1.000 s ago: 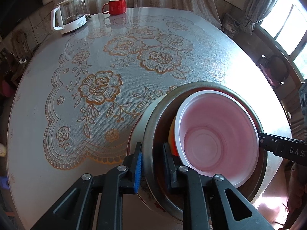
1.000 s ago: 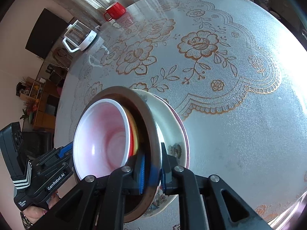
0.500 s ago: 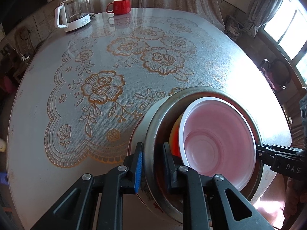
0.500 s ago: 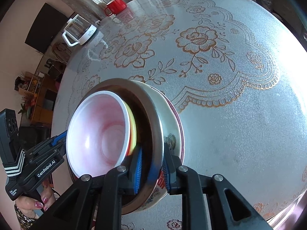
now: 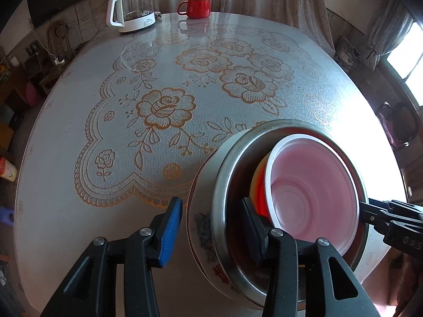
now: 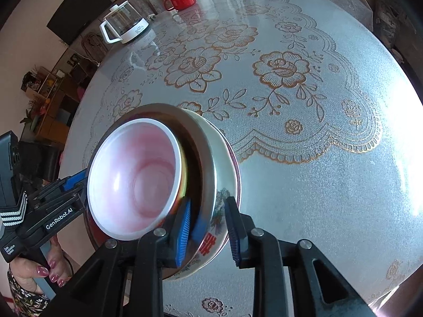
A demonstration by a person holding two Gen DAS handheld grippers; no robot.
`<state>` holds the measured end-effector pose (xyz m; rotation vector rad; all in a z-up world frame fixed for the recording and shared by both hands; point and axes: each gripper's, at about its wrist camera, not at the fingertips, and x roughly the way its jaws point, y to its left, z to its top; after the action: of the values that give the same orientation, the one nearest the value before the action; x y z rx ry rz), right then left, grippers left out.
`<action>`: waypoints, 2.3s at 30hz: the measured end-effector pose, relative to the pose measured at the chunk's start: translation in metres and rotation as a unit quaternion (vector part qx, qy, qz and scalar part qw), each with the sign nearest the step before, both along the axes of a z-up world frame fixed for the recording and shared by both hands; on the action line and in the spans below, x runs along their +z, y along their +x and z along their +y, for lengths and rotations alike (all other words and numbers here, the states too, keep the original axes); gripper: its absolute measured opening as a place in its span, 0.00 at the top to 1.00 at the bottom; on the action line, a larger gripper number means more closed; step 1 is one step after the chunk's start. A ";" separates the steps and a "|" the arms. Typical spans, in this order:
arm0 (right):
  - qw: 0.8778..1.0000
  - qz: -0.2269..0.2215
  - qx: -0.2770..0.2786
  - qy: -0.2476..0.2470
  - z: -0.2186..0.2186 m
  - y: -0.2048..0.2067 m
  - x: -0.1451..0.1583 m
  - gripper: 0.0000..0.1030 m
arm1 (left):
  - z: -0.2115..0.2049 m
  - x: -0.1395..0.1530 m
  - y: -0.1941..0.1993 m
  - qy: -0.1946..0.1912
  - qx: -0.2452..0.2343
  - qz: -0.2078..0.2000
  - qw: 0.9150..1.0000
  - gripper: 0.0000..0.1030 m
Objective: Organize plates and bowls
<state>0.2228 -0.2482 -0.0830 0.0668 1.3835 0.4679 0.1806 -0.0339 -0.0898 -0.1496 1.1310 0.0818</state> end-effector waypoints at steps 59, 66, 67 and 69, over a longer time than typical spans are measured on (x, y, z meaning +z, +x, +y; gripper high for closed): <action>0.965 -0.234 -0.095 -0.068 0.048 -0.238 0.058 0.30 | 0.005 0.032 -0.187 0.077 -0.056 -0.126 0.988 0.00; 0.966 -0.229 -0.094 -0.068 0.048 -0.235 0.057 0.30 | 0.005 0.033 -0.186 0.074 -0.054 -0.127 0.988 0.00; 0.966 -0.229 -0.095 -0.068 0.048 -0.235 0.057 0.30 | 0.005 0.033 -0.187 0.073 -0.054 -0.127 0.988 0.00; 0.966 -0.229 -0.095 -0.069 0.047 -0.235 0.057 0.30 | 0.004 0.034 -0.187 0.074 -0.056 -0.129 0.987 0.00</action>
<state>-0.0126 -0.2010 -0.0256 -0.0218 0.9393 0.2062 -0.0060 -0.0302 -0.0562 0.0347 0.8693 0.0450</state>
